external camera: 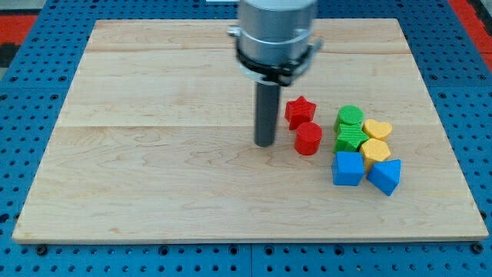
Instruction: Push the red blocks to the left side of the green blocks
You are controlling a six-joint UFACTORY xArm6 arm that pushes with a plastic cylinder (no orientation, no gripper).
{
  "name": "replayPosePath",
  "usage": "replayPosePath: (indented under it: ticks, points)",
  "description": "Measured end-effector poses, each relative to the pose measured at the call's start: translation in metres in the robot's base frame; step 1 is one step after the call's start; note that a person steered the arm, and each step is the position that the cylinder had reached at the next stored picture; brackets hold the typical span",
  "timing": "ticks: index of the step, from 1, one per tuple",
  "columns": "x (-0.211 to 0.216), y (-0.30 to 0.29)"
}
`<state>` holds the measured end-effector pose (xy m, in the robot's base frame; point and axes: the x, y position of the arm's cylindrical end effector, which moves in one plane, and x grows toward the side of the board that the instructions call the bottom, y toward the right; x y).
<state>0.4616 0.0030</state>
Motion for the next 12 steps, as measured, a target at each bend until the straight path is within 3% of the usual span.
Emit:
replayPosePath:
  ticks: [1, 2, 4, 5, 6, 7, 8, 12]
  points:
    - [-0.047, -0.014]
    - [-0.059, 0.035]
    - [-0.028, 0.082]
    - [-0.055, 0.045]
    - [-0.038, 0.004]
    - [0.016, 0.012]
    - [0.036, 0.034]
    - [0.036, 0.083]
